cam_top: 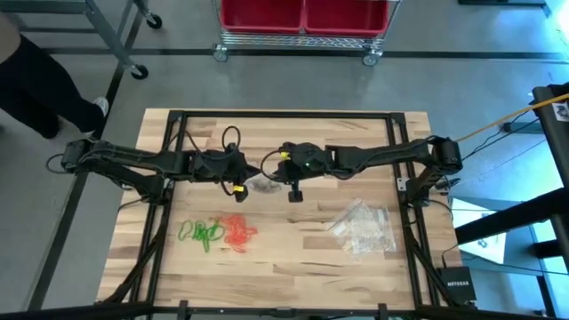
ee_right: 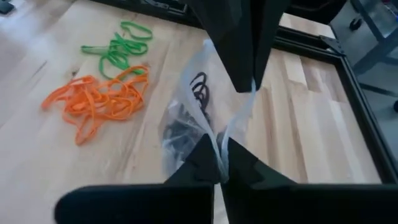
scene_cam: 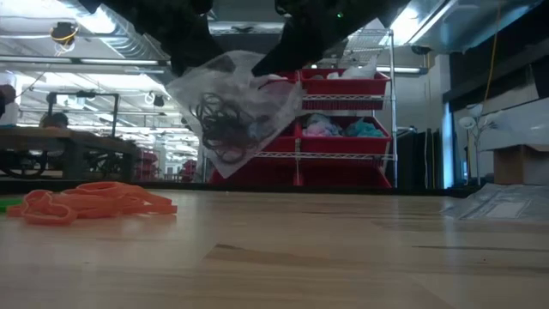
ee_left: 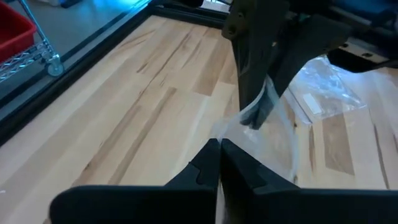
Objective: Sort rubber bands
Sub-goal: Close the transparent zip bag
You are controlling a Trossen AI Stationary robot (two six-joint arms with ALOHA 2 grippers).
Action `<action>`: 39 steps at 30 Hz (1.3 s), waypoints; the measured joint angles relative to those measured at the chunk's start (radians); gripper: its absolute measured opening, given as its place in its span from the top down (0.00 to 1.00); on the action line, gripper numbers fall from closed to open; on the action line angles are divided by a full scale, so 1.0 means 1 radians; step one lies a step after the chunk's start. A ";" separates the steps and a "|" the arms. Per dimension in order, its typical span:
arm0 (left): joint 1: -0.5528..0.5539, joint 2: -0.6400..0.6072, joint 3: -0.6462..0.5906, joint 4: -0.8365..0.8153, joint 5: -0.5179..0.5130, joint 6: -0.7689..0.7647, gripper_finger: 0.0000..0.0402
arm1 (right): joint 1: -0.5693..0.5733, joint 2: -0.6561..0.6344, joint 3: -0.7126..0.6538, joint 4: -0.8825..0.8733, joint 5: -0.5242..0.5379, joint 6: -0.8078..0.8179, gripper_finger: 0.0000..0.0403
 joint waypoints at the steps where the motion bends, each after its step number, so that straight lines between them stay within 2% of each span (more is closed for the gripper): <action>1: 0.004 0.000 0.000 0.000 0.000 0.001 0.97 | 0.000 0.000 0.000 -0.001 0.004 0.001 0.98; 6: 0.018 -0.039 0.002 -0.016 0.020 0.002 0.85 | 0.000 -0.007 0.001 -0.059 0.010 0.001 1.00; 12: 0.018 -0.180 0.028 -0.119 0.032 -0.003 0.68 | -0.029 -0.079 -0.001 -0.147 0.009 0.020 1.00; 16: 0.015 -0.261 0.021 -0.247 0.031 -0.042 0.62 | -0.061 -0.152 -0.024 -0.153 0.009 0.038 1.00; 18: 0.008 -0.293 -0.018 -0.254 0.029 -0.060 0.61 | -0.080 -0.189 -0.032 -0.140 -0.001 0.048 1.00; 21: -0.007 -0.327 -0.112 -0.151 0.012 -0.079 0.61 | -0.111 -0.243 -0.055 -0.097 -0.047 0.075 1.00; 25: -0.024 -0.340 -0.244 0.140 -0.003 -0.053 0.63 | -0.144 -0.279 -0.103 0.029 -0.136 0.146 1.00; 29: -0.026 -0.312 -0.314 0.361 -0.012 0.007 0.64 | -0.153 -0.279 -0.143 0.159 -0.206 0.210 1.00; 33: -0.026 -0.286 -0.319 0.447 -0.050 0.066 0.64 | -0.150 -0.271 -0.177 0.268 -0.216 0.252 1.00; 39: -0.026 -0.276 -0.319 0.538 -0.054 0.096 0.64 | -0.150 -0.265 -0.181 0.287 -0.218 0.262 1.00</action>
